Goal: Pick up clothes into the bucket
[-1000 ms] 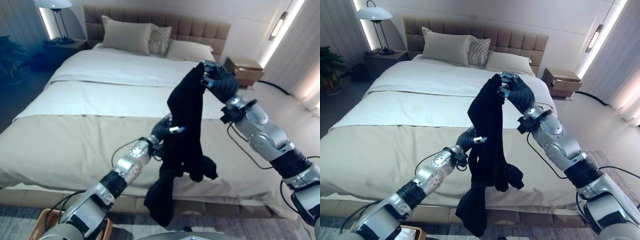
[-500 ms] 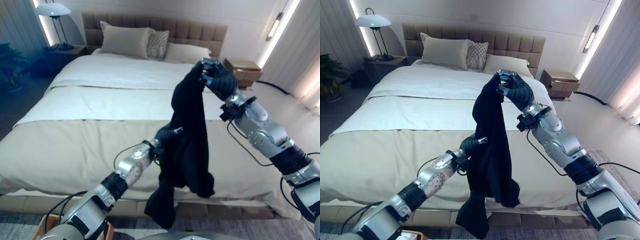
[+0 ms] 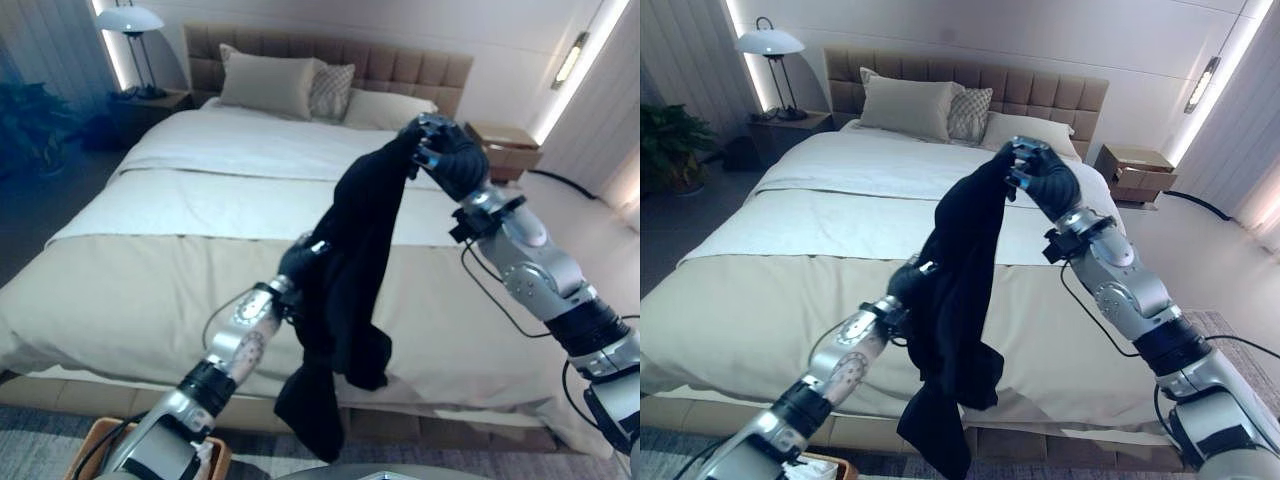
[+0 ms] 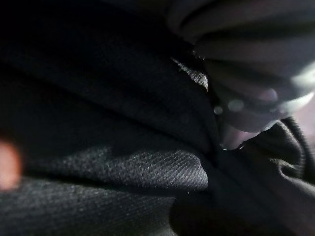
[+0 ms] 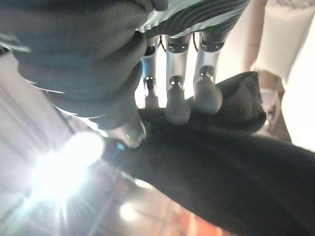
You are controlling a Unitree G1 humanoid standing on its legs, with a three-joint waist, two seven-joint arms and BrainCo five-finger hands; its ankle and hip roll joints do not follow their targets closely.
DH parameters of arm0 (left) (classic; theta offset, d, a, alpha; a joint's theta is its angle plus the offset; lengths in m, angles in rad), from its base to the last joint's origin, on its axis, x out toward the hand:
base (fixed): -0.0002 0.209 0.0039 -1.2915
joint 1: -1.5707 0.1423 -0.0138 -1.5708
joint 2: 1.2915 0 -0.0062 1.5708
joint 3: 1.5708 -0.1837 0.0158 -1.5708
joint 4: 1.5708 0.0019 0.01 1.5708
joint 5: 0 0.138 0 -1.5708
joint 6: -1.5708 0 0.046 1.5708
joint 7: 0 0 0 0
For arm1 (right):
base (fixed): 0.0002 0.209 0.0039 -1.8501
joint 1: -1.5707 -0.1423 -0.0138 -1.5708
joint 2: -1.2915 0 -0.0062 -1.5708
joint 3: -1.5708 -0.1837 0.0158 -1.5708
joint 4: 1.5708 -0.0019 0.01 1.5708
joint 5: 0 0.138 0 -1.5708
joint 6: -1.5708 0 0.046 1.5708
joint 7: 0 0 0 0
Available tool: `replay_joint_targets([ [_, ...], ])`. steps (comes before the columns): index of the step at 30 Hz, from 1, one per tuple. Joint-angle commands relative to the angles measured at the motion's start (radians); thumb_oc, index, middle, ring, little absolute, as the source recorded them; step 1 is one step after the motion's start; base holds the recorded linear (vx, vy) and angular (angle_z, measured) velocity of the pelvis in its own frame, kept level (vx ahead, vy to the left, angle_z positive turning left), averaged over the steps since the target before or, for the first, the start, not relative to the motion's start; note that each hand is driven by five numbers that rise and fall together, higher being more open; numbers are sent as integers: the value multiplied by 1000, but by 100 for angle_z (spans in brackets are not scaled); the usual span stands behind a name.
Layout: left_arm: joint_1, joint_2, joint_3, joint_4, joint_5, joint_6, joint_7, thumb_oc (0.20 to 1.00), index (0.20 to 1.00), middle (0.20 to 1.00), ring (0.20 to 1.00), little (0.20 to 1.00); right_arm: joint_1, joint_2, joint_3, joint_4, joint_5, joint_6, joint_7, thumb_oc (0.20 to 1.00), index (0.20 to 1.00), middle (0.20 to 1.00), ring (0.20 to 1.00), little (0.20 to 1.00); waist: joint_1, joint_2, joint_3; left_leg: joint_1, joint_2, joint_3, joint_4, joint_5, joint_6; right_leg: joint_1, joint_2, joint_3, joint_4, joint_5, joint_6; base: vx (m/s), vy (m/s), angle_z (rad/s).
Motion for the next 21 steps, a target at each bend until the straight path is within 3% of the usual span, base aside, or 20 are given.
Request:
replay_joint_targets([
  [1,20,88,106,-47,20,-83,39,200,200,200,200,200,-42,-13,-114,-24,23,-90,-16,1000,1000,1000,1000,1000,30,-14,-2,-73,-1,-15,69,6,23,56,-64,-44,93,-42,67,-8,-1,3],
  [2,76,118,182,-104,7,-93,42,200,200,200,200,200,19,-3,-149,-41,18,-83,-7,1000,1000,1000,1000,1000,34,-10,-2,-74,-3,-15,69,6,23,57,-64,-45,91,-43,66,-8,-1,3],
  [8,175,173,350,-220,-70,-125,38,200,200,200,200,200,154,13,-216,-38,-59,-58,9,1000,1000,1000,1000,1000,48,1,1,-75,-3,-21,71,6,23,63,-66,-54,90,-48,65,-5,-2,5],
  [15,170,207,441,-259,-160,-153,47,200,200,200,200,200,242,67,-237,12,-160,-31,14,1000,1000,1000,1000,1000,56,12,9,-79,-6,-34,76,6,24,68,-65,-67,92,-56,62,-6,2,8],
  [21,97,332,526,-286,-93,-197,100,200,200,200,200,200,306,157,-218,140,-293,-12,4,1000,1000,1000,1000,1000,67,23,21,-86,-2,-50,84,12,21,74,-63,-77,103,-69,58,-23,1,5],
])
